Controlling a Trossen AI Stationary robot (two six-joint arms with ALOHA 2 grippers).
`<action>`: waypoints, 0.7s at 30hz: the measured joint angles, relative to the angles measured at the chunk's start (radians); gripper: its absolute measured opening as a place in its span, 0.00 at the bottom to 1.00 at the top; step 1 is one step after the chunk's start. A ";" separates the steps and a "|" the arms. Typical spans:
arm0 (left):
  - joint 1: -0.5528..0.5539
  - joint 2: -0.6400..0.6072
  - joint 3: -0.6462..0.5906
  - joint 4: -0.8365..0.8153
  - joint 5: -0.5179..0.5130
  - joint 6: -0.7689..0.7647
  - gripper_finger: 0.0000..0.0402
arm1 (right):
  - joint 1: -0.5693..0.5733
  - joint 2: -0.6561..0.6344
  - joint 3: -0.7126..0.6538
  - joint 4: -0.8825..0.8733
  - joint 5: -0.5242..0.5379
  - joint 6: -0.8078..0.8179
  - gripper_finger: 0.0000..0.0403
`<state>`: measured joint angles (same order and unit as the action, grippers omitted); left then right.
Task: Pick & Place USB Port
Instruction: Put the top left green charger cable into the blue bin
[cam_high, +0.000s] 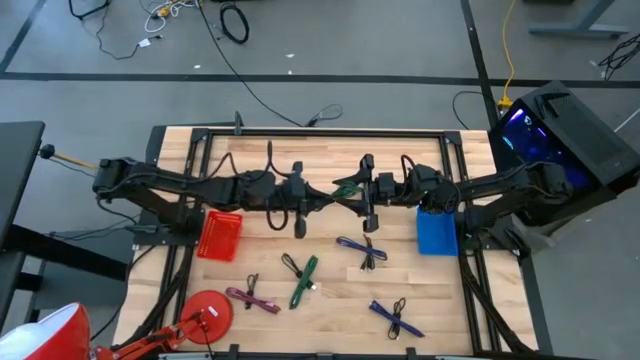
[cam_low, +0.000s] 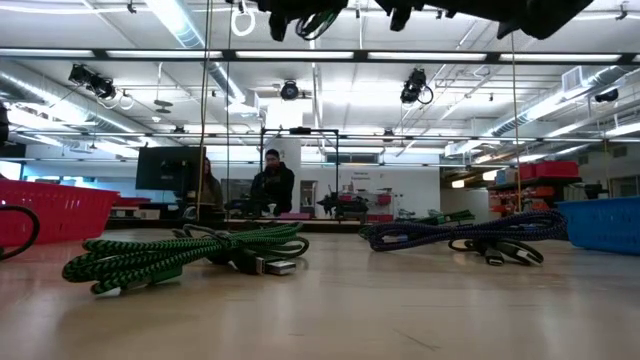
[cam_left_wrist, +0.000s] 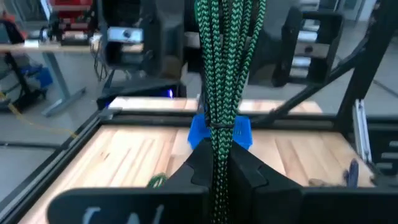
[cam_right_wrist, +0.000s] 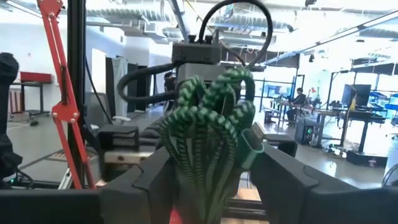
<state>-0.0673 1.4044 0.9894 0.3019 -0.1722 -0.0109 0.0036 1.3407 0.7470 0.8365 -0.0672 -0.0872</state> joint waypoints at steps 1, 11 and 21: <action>0.000 0.012 0.000 0.019 0.000 0.004 0.05 | 0.000 0.000 0.000 0.003 0.007 0.000 0.49; 0.001 0.036 -0.001 0.080 -0.032 0.008 0.12 | 0.002 -0.002 0.000 -0.038 0.067 -0.023 0.05; 0.000 -0.010 0.000 -0.035 -0.040 0.003 0.25 | 0.015 -0.201 0.000 -0.534 0.236 0.018 0.05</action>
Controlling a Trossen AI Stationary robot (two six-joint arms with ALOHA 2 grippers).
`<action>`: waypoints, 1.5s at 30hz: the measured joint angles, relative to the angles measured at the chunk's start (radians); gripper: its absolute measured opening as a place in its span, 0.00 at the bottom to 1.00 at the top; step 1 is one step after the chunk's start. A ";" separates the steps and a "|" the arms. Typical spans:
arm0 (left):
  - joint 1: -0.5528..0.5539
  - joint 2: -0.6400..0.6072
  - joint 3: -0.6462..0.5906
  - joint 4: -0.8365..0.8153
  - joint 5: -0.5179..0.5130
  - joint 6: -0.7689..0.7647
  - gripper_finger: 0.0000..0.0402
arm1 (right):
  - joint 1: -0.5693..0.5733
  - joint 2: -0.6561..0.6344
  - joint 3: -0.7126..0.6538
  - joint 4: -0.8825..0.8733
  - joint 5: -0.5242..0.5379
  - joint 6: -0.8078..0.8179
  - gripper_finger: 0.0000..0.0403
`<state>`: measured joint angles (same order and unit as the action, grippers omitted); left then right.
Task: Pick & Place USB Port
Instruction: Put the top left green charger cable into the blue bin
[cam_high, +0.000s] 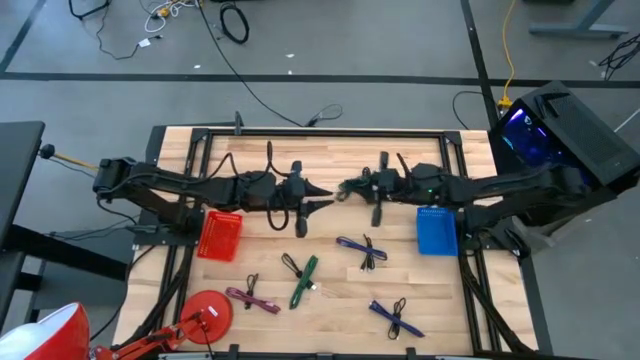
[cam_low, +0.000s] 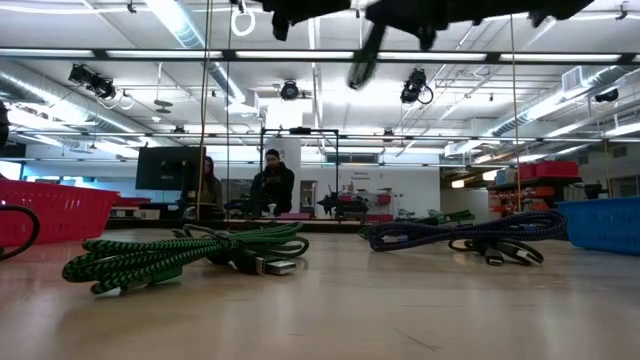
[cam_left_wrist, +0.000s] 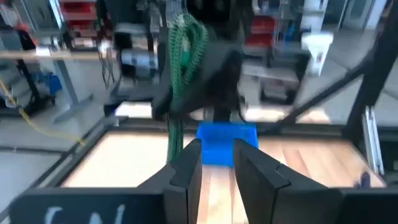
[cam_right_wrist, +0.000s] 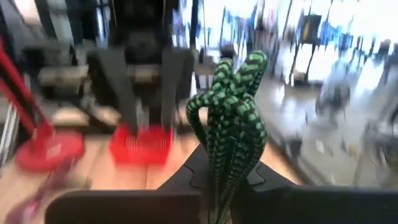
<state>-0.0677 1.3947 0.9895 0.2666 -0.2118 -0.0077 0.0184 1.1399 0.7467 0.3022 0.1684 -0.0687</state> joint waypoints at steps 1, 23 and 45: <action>0.000 -0.005 0.000 -0.021 -0.007 -0.004 0.25 | 0.009 -0.032 0.000 -0.077 0.018 0.022 0.05; 0.001 -0.035 0.000 -0.242 -0.024 -0.060 0.21 | 0.217 -0.442 -0.001 -1.324 0.244 0.861 0.05; 0.000 -0.034 0.000 -0.281 -0.024 -0.069 0.21 | 0.309 -0.453 -0.148 -1.441 0.190 1.265 0.04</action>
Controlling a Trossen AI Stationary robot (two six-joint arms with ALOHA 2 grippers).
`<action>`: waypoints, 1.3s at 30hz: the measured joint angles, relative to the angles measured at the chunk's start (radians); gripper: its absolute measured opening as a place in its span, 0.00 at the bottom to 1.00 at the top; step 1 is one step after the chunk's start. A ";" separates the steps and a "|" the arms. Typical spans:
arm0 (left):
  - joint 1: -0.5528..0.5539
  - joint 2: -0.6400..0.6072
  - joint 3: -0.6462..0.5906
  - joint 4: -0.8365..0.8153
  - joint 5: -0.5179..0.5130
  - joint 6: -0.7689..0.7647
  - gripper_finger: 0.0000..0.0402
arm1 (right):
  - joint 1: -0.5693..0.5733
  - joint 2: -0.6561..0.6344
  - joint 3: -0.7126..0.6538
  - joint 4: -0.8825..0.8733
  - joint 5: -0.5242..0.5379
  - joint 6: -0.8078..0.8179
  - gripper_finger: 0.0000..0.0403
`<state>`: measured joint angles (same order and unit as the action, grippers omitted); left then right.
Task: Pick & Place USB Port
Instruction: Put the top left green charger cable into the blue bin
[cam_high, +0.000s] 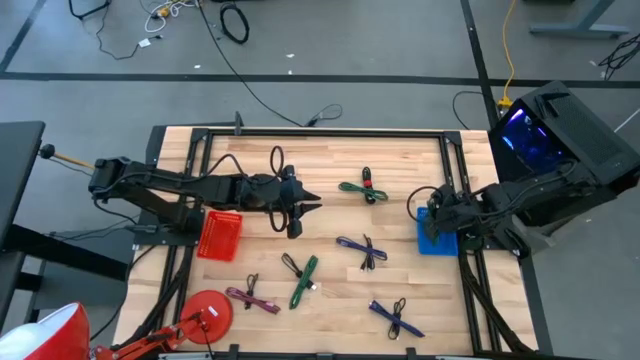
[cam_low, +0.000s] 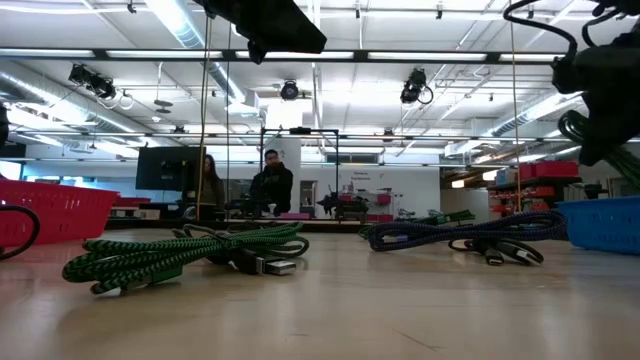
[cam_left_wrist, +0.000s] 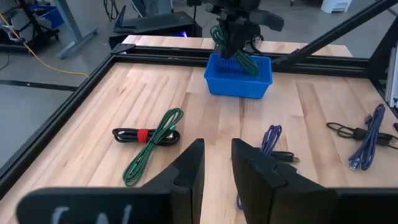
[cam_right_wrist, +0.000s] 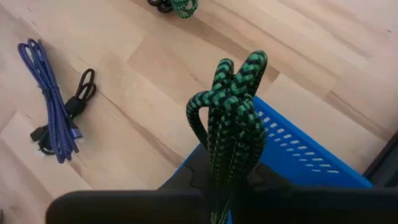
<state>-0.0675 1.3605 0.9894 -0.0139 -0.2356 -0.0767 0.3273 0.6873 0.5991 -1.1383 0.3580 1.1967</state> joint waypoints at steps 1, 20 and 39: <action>0.000 0.000 0.000 0.000 0.000 -0.006 0.21 | 0.003 0.001 0.000 0.001 0.000 0.003 0.04; -0.001 0.000 0.000 -0.003 0.001 -0.039 0.21 | 0.016 0.004 -0.054 0.104 0.023 0.002 0.04; -0.001 0.000 0.000 -0.007 0.003 -0.043 0.21 | 0.016 0.005 -0.168 0.221 0.001 -0.009 0.27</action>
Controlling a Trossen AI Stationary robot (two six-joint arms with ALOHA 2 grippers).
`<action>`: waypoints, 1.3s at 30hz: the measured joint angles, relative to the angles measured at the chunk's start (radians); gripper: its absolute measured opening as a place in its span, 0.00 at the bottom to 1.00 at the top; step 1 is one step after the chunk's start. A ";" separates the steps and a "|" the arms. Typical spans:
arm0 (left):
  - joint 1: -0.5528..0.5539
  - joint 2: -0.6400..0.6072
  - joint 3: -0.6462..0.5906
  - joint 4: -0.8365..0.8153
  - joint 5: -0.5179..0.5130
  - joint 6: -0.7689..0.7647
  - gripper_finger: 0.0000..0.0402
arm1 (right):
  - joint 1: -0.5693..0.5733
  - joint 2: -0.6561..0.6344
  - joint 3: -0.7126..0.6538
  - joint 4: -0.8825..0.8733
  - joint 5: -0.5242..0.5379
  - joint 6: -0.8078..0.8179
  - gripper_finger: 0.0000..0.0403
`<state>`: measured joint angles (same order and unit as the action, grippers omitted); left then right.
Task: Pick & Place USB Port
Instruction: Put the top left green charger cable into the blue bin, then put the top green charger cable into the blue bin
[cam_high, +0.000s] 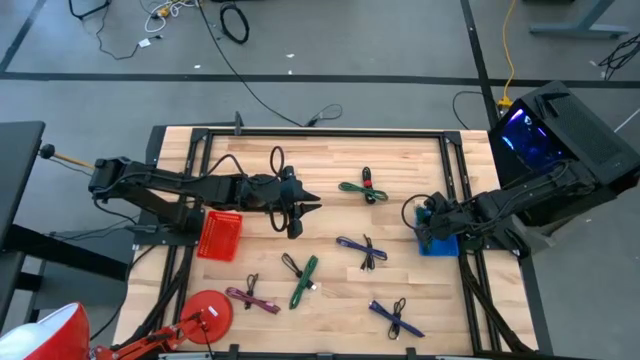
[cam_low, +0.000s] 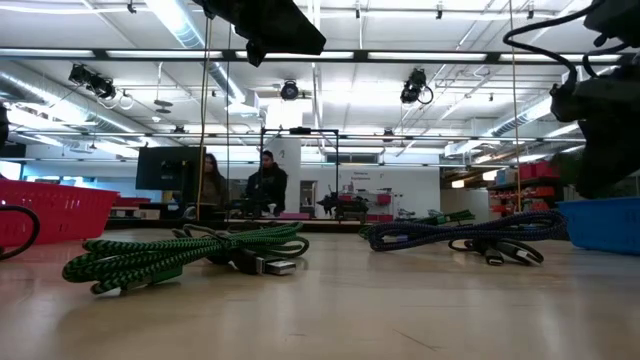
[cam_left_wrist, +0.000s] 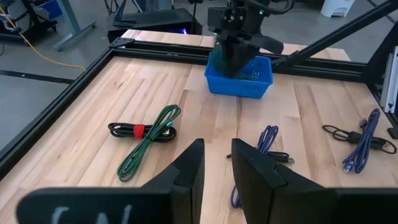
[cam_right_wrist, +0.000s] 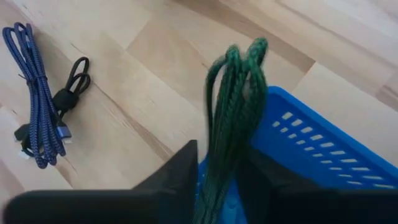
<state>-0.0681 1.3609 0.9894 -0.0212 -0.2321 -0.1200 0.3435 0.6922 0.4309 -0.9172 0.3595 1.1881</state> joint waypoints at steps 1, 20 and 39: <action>0.000 0.000 0.000 0.000 0.000 0.000 0.21 | 0.000 0.000 0.000 -0.001 0.006 -0.002 0.30; 0.001 0.001 0.000 -0.001 -0.023 0.041 0.21 | -0.013 -0.085 0.124 -0.085 0.321 -0.217 0.42; 0.093 0.079 0.000 0.039 -0.060 0.026 0.21 | -0.480 0.215 0.209 0.481 -0.049 -1.039 0.35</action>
<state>0.0254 1.4403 0.9890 0.0178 -0.2916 -0.0940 -0.1370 0.9068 0.6395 -0.4358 0.3106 0.1488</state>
